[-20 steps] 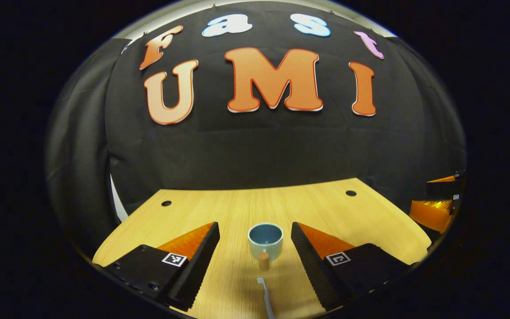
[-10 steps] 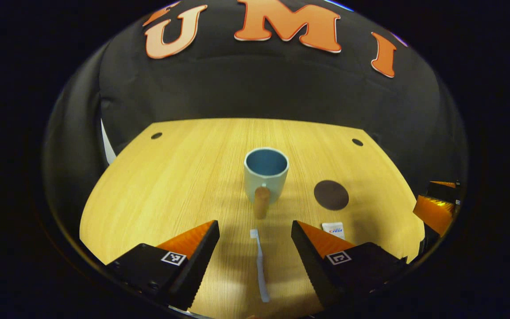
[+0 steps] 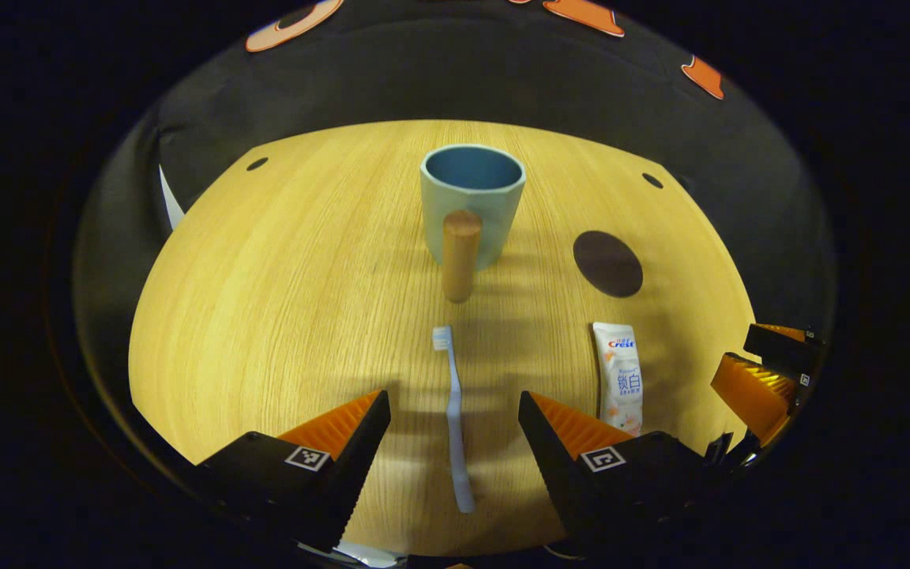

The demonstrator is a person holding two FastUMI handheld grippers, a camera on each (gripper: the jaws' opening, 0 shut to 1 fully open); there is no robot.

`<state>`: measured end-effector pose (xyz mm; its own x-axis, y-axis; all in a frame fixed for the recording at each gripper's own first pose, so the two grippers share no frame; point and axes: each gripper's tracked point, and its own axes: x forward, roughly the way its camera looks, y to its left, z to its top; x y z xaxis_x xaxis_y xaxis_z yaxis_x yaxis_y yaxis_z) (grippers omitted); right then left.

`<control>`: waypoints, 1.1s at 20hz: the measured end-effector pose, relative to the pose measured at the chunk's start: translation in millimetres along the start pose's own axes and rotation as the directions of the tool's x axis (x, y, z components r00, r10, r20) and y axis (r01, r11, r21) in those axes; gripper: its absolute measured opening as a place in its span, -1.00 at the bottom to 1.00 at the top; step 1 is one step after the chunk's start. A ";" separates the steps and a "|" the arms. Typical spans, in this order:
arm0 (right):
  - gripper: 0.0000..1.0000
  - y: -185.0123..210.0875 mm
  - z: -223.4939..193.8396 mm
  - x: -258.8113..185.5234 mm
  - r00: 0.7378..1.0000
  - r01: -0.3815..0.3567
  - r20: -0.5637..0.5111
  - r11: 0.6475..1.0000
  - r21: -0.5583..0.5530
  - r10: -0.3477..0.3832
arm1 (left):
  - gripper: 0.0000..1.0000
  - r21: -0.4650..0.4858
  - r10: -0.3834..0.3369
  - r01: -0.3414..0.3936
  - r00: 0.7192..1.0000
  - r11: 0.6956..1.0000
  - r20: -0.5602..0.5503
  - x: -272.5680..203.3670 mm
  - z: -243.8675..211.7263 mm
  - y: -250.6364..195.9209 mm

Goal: Put the toothbrush and toothpaste on the desktop into the cup, then pick up the cup and place it on the coaster on the desktop.

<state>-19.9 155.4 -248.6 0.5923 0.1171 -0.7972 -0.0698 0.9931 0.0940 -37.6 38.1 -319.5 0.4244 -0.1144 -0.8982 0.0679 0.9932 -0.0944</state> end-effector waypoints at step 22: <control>0.66 33.2 -46.8 56.1 0.961 -0.030 -0.274 0.998 0.054 0.043 | -0.30 0.004 0.040 -0.040 0.965 0.999 -0.258 28.2 -22.3 4.7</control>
<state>-26.5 195.0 -318.2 0.3459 0.1557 -0.9253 -0.0438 0.9877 0.1498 -45.4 40.1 -354.9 0.1792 -0.0652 -0.9816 0.0542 0.9969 -0.0563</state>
